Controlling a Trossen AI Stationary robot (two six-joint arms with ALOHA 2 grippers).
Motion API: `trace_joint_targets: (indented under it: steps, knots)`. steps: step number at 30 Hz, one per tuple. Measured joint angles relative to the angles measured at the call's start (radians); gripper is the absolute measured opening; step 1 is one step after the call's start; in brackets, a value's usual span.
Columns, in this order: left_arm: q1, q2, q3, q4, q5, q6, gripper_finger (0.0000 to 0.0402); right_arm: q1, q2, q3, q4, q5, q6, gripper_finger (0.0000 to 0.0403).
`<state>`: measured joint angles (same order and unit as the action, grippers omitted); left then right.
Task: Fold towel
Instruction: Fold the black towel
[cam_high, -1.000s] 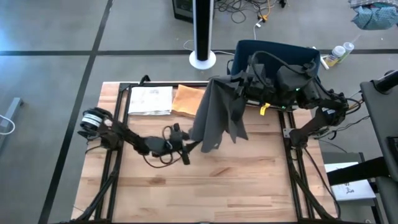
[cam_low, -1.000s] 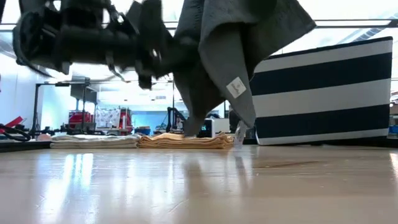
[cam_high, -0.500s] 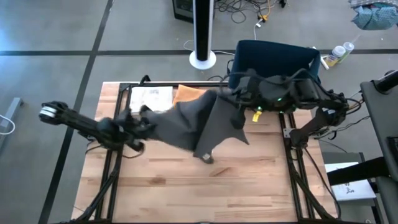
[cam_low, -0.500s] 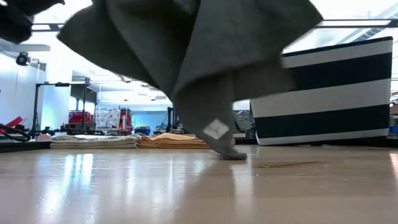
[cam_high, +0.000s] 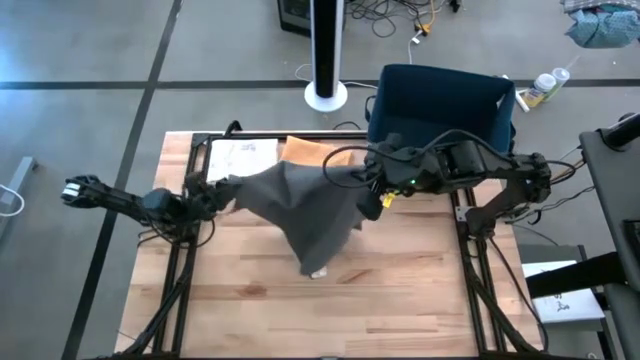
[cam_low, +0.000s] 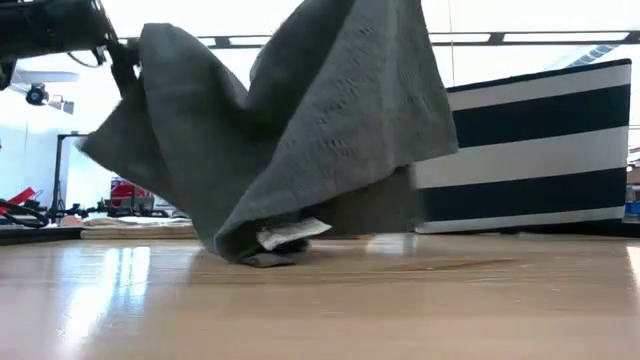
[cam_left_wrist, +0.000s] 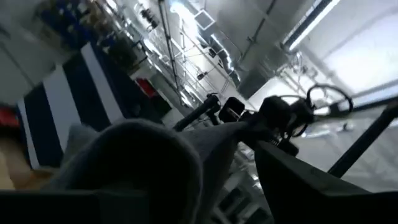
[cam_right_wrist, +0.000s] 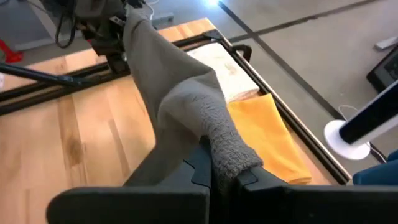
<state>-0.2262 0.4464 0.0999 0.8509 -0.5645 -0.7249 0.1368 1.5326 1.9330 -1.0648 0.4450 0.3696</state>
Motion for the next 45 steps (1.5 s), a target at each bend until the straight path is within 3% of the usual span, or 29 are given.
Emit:
trace_joint_targets:
  steps: [5,8,10,12,15,22,32,37,39,42,45]
  knots:
    - [0.002,-0.045,0.075,0.054,0.05,0.004,0.0214,0.0,-0.008,-0.014,0.0,0.0,0.014,0.0]
    - [0.002,-0.075,0.184,-0.205,0.096,0.051,0.0214,0.0,-0.011,-0.008,0.002,0.01,0.014,0.0]
    - [0.002,-0.072,0.241,-0.457,0.094,0.023,0.0214,0.0,-0.011,-0.008,0.001,0.011,0.014,0.0]
    - [0.002,-0.04,0.283,-0.606,0.094,-0.006,0.0216,0.0,-0.011,-0.011,0.001,0.016,0.015,0.0]
    - [0.001,0.012,0.297,-0.717,0.095,-0.03,0.0222,0.0,-0.011,-0.016,-0.001,0.026,0.016,0.0]
    - [0.001,0.092,0.296,-0.781,0.094,0.03,0.023,0.0,-0.011,-0.015,-0.002,0.026,0.025,0.0]
    - [0.001,0.194,0.296,-0.732,0.076,0.089,0.0216,0.002,-0.012,0.064,0.001,0.025,-0.002,0.0]
    - [0.0,0.133,0.292,-0.48,0.05,0.363,0.0209,0.017,-0.013,0.136,0.033,0.019,-0.061,0.0]
    - [0.003,0.112,0.247,-0.434,-0.014,0.382,0.0209,0.026,-0.013,0.161,0.06,0.018,-0.093,0.0]
    - [0.009,0.17,0.118,-0.352,-0.022,0.311,0.0216,0.035,-0.013,0.19,0.061,0.017,-0.115,0.0]
    - [0.009,0.246,-0.003,-0.113,-0.021,0.255,0.0224,0.035,-0.014,0.193,0.069,0.017,-0.135,0.0]
